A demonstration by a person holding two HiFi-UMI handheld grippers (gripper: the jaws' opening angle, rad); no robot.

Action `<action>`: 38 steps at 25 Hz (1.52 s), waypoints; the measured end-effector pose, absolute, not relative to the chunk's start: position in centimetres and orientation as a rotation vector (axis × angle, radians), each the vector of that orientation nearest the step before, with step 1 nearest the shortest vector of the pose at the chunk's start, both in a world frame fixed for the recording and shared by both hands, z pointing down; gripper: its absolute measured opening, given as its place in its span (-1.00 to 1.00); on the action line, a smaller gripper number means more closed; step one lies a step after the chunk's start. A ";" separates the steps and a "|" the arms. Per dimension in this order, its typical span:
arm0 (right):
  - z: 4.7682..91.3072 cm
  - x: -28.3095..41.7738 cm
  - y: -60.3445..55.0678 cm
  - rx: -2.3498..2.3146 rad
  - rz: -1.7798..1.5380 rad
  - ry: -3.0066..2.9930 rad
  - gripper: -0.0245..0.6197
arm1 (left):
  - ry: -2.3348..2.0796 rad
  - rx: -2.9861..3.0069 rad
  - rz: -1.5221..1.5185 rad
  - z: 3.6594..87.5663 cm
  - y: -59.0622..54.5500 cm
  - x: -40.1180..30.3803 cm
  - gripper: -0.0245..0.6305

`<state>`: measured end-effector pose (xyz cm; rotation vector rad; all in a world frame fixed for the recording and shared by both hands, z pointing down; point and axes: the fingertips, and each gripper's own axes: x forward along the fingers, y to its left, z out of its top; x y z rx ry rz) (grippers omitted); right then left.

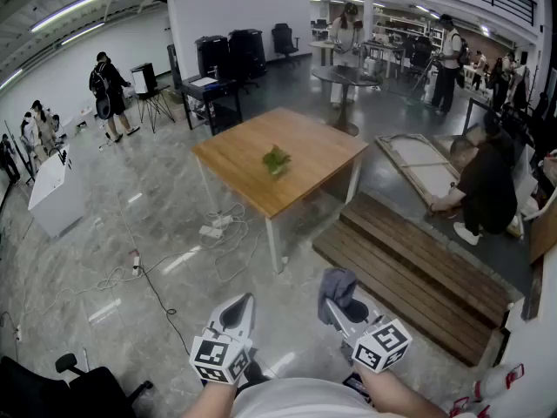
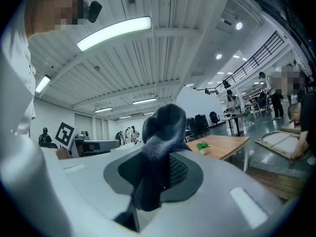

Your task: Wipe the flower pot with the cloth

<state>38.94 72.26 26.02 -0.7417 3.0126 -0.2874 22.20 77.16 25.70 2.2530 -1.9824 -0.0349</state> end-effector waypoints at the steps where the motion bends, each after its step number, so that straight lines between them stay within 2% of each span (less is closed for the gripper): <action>1: 26.0 38.7 72.4 -0.740 -0.287 3.012 -0.72 | -1.979 2.252 -0.037 25.7 77.2 22.0 -0.91; 14: 26.0 37.3 72.5 -0.744 -0.290 3.003 -0.72 | -1.948 2.261 -0.042 26.0 76.8 20.7 -0.91; 22: 26.3 34.1 71.7 -0.734 -0.317 2.994 -0.72 | -1.931 2.266 -0.036 26.2 75.4 17.7 -0.91; 38: 27.2 16.5 62.9 -0.813 -0.356 2.982 -0.72 | -1.822 2.324 0.016 27.1 66.6 1.0 -0.91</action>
